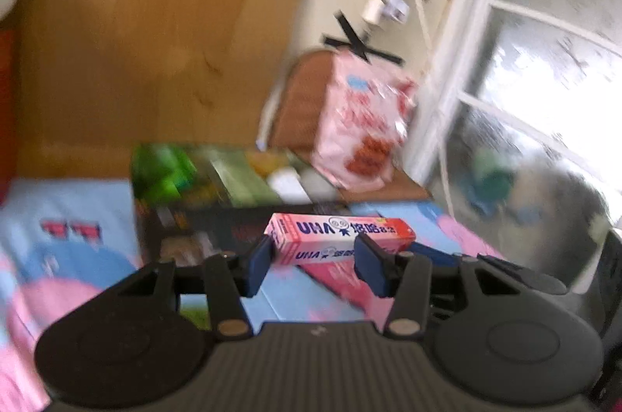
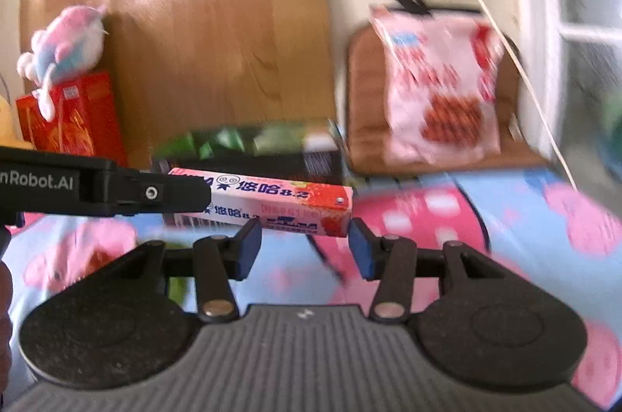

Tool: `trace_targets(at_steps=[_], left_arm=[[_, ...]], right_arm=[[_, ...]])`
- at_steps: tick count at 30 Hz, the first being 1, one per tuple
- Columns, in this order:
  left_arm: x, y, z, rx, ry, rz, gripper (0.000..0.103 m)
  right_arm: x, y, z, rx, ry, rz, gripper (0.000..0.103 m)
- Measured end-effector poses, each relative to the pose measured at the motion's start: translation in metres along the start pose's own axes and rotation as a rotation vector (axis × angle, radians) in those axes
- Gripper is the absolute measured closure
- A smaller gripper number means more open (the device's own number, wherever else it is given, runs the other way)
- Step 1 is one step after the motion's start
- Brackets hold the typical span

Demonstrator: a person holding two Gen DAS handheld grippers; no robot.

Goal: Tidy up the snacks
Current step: 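Lift the candy stick with the left tool into the tin box, release, then reach the right tool to the translucent yellow-green packet and close on it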

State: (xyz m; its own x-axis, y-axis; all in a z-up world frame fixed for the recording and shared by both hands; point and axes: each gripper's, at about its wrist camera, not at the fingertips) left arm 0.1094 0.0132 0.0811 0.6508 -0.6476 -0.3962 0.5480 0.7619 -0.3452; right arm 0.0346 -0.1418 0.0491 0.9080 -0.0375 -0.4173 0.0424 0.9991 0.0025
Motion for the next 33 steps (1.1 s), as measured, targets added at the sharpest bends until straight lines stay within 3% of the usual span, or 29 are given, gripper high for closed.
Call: trace_targets(at_steps=[3, 8, 10, 12, 15, 20, 25, 29, 31, 32, 33], left_arm=[[0.010, 0.013, 0.027, 0.006, -0.048, 0.071, 0.052], [0.029, 0.054, 0.043, -0.064, -0.035, 0.193, 0.052], [0.008, 0.064, 0.038, -0.094, -0.077, 0.170, 0.052], [-0.014, 0.072, 0.029, -0.097, -0.085, 0.201, 0.052], [-0.035, 0.089, 0.010, -0.151, -0.036, 0.217, 0.052], [-0.050, 0.108, -0.027, -0.233, 0.057, 0.217, 0.052], [-0.034, 0.108, -0.036, -0.285, 0.139, 0.104, 0.052], [0.001, 0.108, -0.042, -0.310, 0.258, 0.041, 0.050], [0.010, 0.113, -0.044, -0.360, 0.262, -0.006, 0.050], [0.013, 0.115, -0.043, -0.401, 0.264, -0.027, 0.049], [0.015, 0.113, -0.043, -0.409, 0.265, -0.024, 0.048]], right_arm=[[0.027, 0.009, 0.030, -0.032, -0.040, 0.033, 0.050], [0.083, 0.032, 0.060, -0.125, -0.022, 0.052, 0.047], [0.081, 0.025, 0.056, -0.092, -0.007, 0.046, 0.047], [0.065, 0.012, 0.045, -0.010, 0.007, 0.120, 0.047], [0.043, 0.006, 0.017, 0.038, 0.060, 0.177, 0.046], [0.041, 0.020, -0.017, 0.058, 0.206, 0.316, 0.048], [0.047, 0.045, -0.018, 0.029, 0.256, 0.347, 0.048], [0.068, 0.042, -0.013, 0.114, 0.299, 0.351, 0.049], [0.082, 0.035, -0.011, 0.192, 0.338, 0.371, 0.054], [0.088, 0.033, -0.010, 0.222, 0.358, 0.388, 0.073], [0.094, 0.032, -0.010, 0.246, 0.401, 0.424, 0.079]])
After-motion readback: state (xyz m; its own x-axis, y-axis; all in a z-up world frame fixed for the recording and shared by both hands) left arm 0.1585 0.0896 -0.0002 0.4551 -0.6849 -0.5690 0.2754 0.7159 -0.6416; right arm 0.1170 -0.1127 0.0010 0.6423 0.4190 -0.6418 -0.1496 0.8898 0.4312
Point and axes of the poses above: each gripper's, at about its wrist camera, not at the fingertips, and x roughly the way its jaws point, y to its left, z to its top, and after that the axes turned 6 degrees about -z, right-handed
